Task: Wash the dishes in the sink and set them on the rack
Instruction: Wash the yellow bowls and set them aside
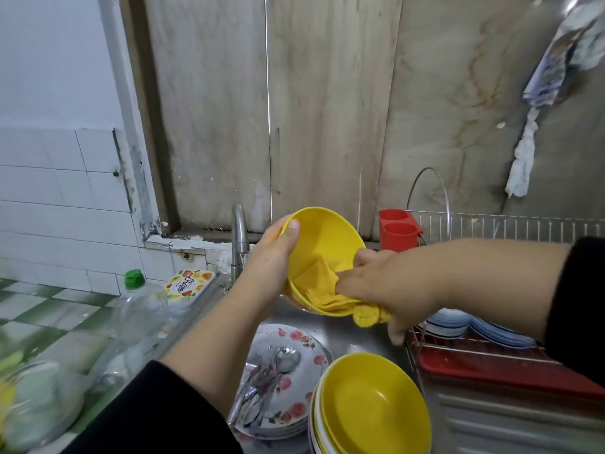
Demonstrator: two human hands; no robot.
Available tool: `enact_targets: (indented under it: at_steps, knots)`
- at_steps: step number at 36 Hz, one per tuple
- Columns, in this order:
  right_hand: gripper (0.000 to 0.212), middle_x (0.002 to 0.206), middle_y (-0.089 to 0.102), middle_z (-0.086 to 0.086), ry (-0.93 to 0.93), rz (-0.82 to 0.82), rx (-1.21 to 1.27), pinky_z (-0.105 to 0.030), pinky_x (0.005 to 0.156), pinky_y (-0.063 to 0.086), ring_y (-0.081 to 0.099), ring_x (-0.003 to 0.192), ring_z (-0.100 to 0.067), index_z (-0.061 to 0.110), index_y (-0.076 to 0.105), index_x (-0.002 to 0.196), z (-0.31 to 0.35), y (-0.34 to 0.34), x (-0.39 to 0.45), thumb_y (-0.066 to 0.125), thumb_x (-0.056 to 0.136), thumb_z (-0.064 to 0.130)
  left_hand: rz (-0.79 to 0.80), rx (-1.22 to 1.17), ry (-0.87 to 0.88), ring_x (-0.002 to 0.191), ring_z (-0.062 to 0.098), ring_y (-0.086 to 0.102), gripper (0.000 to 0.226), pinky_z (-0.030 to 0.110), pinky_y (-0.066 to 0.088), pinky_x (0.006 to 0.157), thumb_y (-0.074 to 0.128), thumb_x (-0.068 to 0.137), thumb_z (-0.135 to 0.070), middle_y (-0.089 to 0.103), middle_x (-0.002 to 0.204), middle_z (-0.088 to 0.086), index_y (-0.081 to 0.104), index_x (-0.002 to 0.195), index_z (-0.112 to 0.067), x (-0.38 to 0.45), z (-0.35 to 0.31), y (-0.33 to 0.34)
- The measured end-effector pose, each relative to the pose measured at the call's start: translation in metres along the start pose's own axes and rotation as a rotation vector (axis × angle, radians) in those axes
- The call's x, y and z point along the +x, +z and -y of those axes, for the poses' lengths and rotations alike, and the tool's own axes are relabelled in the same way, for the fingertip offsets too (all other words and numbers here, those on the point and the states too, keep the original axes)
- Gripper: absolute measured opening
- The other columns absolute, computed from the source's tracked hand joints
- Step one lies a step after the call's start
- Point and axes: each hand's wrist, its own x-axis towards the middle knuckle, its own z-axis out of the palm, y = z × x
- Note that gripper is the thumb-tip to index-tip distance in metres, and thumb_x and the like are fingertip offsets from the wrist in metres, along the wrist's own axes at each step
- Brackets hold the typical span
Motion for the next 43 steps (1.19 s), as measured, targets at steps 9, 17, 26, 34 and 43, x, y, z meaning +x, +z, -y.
enact_targets:
  at_steps: [9, 17, 26, 34, 43]
  knots:
    - [0.016, 0.087, 0.059, -0.004, 0.061, -0.693, 0.458, -0.030, 0.065, 0.041, 0.046, 0.088, -0.020, 0.020, 0.052, 0.082, 0.033, 0.044, 0.028, 0.067, 0.079, 0.015, -0.116, -0.061, 0.078, 0.109, 0.016, 0.052, 0.028, 0.033, 0.041, 0.092, 0.059, 0.084, -0.044, 0.058, 0.111, -0.007, 0.056, 0.110, -0.033, -0.005, -0.005, 0.017]
    - [0.019, 0.069, 0.059, 0.008, -0.078, -0.835, 0.017, -0.026, 0.045, 0.037, 0.051, 0.068, -0.020, 0.026, 0.055, 0.070, 0.001, 0.056, 0.011, 0.071, 0.066, 0.015, 0.052, -0.208, -0.200, 0.112, 0.027, 0.056, 0.071, 0.051, 0.046, 0.097, 0.072, 0.075, -0.042, 0.055, 0.126, 0.001, 0.040, 0.138, -0.030, -0.016, -0.002, 0.012]
    - [0.041, 0.072, 0.044, -0.002, 0.241, -0.702, 0.582, -0.041, 0.065, 0.045, 0.042, 0.089, -0.025, 0.026, 0.031, 0.062, 0.039, 0.048, 0.019, 0.060, 0.075, 0.001, -0.264, -0.335, -0.126, 0.098, 0.022, 0.057, 0.043, 0.039, 0.048, 0.084, 0.051, 0.093, -0.018, 0.058, 0.113, 0.005, 0.041, 0.135, -0.023, -0.025, 0.008, 0.052]
    - [0.011, 0.067, 0.062, 0.010, -0.030, -0.785, -0.113, -0.027, 0.045, 0.032, 0.050, 0.064, -0.022, 0.026, 0.061, 0.068, -0.002, 0.049, -0.003, 0.059, 0.068, 0.015, -0.026, -0.405, -0.328, 0.101, 0.040, 0.062, 0.031, 0.050, 0.045, 0.096, 0.057, 0.084, -0.028, 0.069, 0.104, 0.019, 0.061, 0.108, -0.009, -0.020, 0.009, 0.015]
    - [0.037, 0.071, 0.050, 0.004, 0.062, -0.787, 0.470, -0.037, 0.057, 0.042, 0.042, 0.083, -0.021, 0.026, 0.039, 0.064, 0.035, 0.047, 0.010, 0.061, 0.070, -0.003, -0.043, -0.348, -0.204, 0.109, 0.028, 0.060, 0.069, 0.047, 0.049, 0.094, 0.072, 0.073, -0.036, 0.061, 0.122, 0.007, 0.043, 0.133, -0.022, -0.035, 0.011, 0.027]
